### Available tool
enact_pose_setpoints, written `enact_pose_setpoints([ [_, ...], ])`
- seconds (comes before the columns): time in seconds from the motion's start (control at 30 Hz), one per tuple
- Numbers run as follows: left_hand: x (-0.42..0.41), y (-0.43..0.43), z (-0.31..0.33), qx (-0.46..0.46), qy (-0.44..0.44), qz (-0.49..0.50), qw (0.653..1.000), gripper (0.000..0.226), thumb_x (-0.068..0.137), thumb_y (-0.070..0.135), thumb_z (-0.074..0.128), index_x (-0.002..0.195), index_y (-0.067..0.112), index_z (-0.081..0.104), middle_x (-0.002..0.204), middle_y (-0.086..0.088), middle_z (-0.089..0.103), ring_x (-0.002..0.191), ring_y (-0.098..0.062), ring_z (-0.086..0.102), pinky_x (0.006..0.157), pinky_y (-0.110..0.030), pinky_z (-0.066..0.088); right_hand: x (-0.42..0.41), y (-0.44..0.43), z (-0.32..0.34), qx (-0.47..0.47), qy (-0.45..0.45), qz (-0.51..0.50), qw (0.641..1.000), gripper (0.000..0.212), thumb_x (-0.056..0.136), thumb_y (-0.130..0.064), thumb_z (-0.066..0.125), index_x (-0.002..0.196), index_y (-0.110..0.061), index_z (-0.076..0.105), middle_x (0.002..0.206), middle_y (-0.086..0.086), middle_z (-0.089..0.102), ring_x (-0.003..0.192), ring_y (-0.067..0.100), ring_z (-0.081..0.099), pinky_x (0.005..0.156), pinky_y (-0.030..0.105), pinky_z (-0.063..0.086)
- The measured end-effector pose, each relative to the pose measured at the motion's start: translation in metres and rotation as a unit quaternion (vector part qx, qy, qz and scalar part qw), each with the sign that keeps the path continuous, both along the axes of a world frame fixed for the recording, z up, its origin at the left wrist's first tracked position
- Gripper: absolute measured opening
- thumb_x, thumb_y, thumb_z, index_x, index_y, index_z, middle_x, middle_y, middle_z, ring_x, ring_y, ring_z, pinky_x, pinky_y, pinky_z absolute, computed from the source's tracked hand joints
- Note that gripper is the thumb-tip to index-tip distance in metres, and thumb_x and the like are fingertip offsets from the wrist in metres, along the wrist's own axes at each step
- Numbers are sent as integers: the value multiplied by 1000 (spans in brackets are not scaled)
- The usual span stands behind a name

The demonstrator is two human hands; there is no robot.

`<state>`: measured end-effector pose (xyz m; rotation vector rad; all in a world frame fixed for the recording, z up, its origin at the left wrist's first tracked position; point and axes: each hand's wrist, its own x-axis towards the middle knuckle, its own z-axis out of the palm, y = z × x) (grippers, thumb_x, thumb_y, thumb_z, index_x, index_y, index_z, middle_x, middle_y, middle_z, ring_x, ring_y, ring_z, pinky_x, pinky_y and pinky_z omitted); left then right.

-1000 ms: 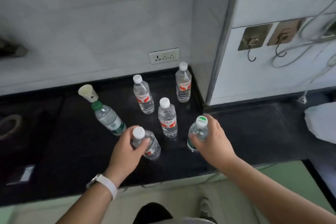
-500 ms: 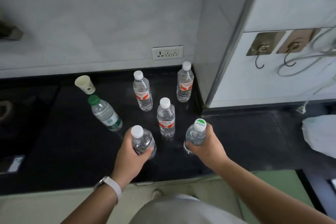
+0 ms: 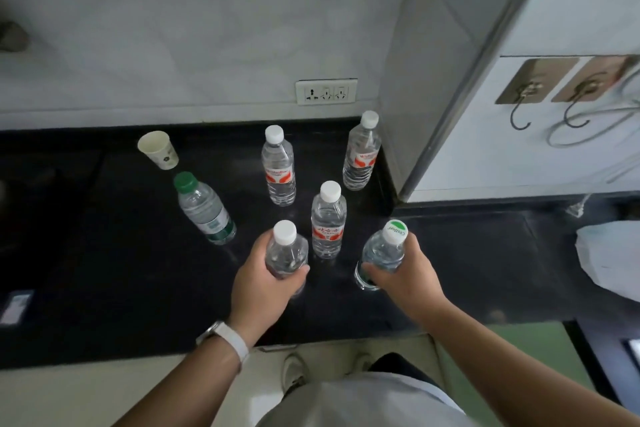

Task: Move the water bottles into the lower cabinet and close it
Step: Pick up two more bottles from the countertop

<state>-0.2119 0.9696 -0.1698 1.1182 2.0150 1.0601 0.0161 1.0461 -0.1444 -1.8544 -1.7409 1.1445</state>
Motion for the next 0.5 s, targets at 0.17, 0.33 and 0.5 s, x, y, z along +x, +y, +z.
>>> enact_pose_setpoints([
  [0.17, 12, -13, 11, 11, -22, 62, 998, 70, 70, 25, 90, 115, 56, 47, 99, 28, 66, 94, 11, 63, 77, -6, 44, -4, 10, 13, -4, 36, 78, 996, 68, 70, -37, 83, 125, -31, 44, 105, -15, 61, 95, 8, 62, 85, 35, 54],
  [0.33, 31, -35, 27, 35, -41, 143, 988, 70, 63, 37, 90, 125, 35, 57, 108, 18, 71, 100, -1, 68, 93, -34, 55, -7, 22, 30, -13, 79, 185, 980, 64, 70, -35, 85, 120, -34, 44, 104, -18, 62, 94, 3, 61, 86, 31, 52],
  [0.5, 52, -66, 45, 38, -36, 226, 973, 74, 61, 38, 90, 128, 33, 58, 108, 17, 71, 100, -6, 70, 93, -42, 57, -17, 25, 35, -33, 133, 269, 953, 68, 68, -35, 86, 123, -37, 47, 107, -17, 65, 99, 3, 62, 92, 35, 52],
])
